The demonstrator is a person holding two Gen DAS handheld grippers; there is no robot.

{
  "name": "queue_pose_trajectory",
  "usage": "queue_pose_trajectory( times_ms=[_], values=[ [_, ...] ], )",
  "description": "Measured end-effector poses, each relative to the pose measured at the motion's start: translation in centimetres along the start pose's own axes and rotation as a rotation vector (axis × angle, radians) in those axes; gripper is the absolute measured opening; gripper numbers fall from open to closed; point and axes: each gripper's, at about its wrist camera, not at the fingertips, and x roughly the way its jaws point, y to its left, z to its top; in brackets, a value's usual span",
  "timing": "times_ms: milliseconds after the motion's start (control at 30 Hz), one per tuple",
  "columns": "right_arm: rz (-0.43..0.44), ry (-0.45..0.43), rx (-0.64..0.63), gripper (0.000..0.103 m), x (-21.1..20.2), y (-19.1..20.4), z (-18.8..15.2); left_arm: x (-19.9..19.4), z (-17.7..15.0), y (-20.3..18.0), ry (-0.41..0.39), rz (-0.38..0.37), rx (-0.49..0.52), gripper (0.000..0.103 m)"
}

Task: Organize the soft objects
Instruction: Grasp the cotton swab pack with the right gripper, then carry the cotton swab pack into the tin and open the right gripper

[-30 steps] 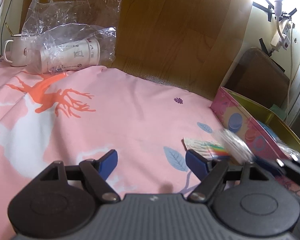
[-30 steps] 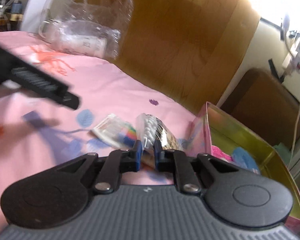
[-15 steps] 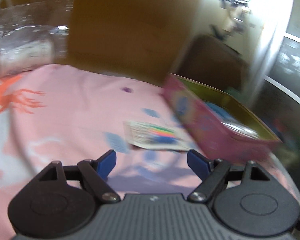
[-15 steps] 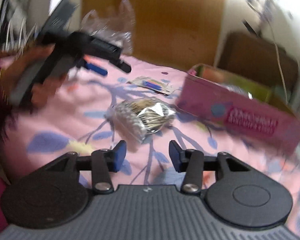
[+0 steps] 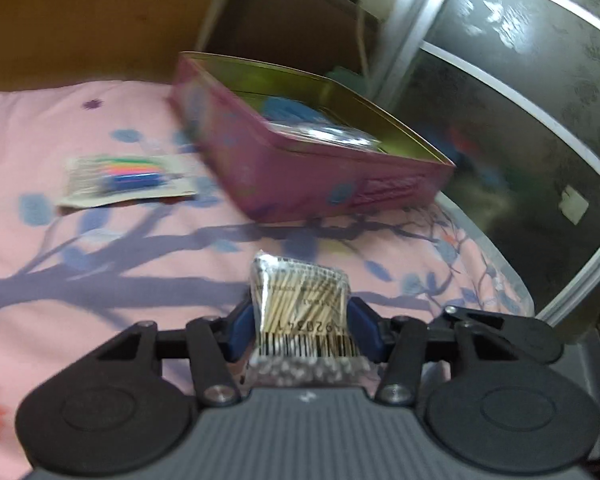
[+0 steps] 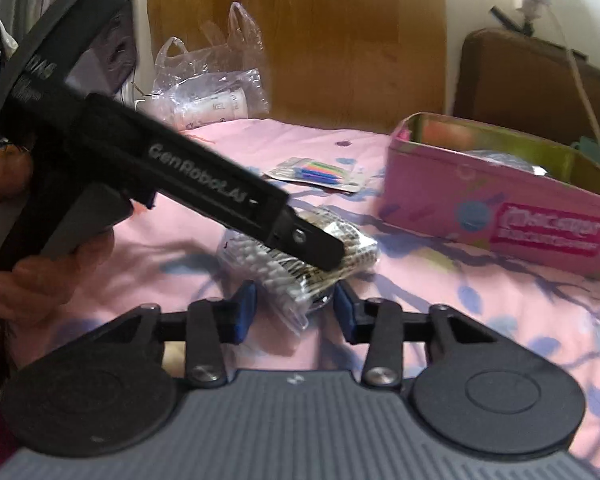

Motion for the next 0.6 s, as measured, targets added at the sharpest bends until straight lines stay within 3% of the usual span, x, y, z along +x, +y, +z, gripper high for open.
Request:
queue_pose_trajectory(
  times_ms=[133,367,467,600],
  values=[
    [-0.092,-0.021,0.01,0.045,-2.2,-1.6,-1.6,3.0,0.7,-4.2,0.039,-0.036,0.097,0.05],
    [-0.218,-0.06,0.167,0.043,-6.7,-6.4,-4.6,7.4,1.9,-10.0,0.083,-0.119,0.202,0.051],
    [-0.236,-0.088,0.191,0.042,-7.5,-7.3,-4.7,7.0,2.9,-10.6,0.049,-0.118,0.204,0.051],
    [-0.236,-0.182,0.164,0.041,-7.6,-7.7,-2.2,4.8,6.6,-10.3,-0.042,-0.111,0.185,0.051]
  ],
)
